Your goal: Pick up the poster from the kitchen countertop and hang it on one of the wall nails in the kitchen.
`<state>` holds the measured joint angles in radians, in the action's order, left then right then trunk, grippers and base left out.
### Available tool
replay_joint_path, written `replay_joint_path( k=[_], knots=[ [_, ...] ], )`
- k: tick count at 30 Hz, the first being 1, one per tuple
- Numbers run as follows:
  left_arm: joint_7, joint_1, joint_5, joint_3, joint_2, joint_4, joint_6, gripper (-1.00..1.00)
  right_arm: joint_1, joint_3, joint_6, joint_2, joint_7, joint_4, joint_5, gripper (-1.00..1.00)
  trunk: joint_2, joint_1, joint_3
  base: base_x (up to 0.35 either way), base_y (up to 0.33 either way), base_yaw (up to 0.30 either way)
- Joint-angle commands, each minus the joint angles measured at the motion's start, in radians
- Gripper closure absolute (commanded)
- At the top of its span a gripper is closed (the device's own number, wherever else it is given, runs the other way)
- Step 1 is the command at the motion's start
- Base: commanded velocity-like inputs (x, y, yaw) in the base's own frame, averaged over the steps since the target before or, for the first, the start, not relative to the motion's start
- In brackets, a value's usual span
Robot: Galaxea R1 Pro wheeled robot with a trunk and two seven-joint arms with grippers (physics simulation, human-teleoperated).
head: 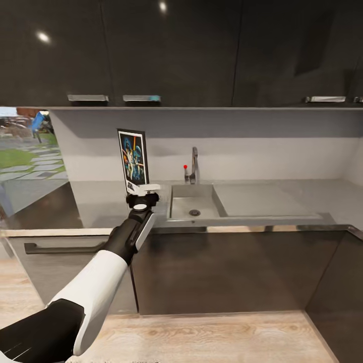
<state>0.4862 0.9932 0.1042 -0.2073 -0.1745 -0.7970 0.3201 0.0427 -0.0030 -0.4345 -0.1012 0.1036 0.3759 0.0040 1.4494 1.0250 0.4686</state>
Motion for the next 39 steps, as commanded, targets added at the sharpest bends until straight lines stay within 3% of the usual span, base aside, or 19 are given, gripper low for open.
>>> replay_joint_path(
  k=[1,8,18,39],
  knots=[
    [0.010,0.001,0.010,-0.003,0.000,0.000,0.002,-1.00,0.000,0.000,-0.003,0.000,0.002,0.000,0.001,-1.00,0.001,0.000,0.001,0.001,-0.001,0.281],
    [0.014,0.001,0.009,-0.003,0.000,0.005,0.002,-1.00,0.000,0.000,-0.002,0.000,0.002,-0.001,0.001,-1.00,0.001,0.000,0.001,0.021,0.000,0.113],
    [0.085,0.001,0.012,-0.004,0.000,0.009,0.002,-1.00,0.000,0.000,-0.001,0.000,0.002,-0.002,0.001,-1.00,0.001,0.000,0.001,0.211,0.000,0.004],
    [0.090,0.001,0.012,-0.005,0.000,0.006,0.002,-1.00,0.000,0.000,-0.001,0.000,0.002,-0.002,0.001,-1.00,0.001,0.000,0.001,0.161,-0.057,0.000]
  ],
)
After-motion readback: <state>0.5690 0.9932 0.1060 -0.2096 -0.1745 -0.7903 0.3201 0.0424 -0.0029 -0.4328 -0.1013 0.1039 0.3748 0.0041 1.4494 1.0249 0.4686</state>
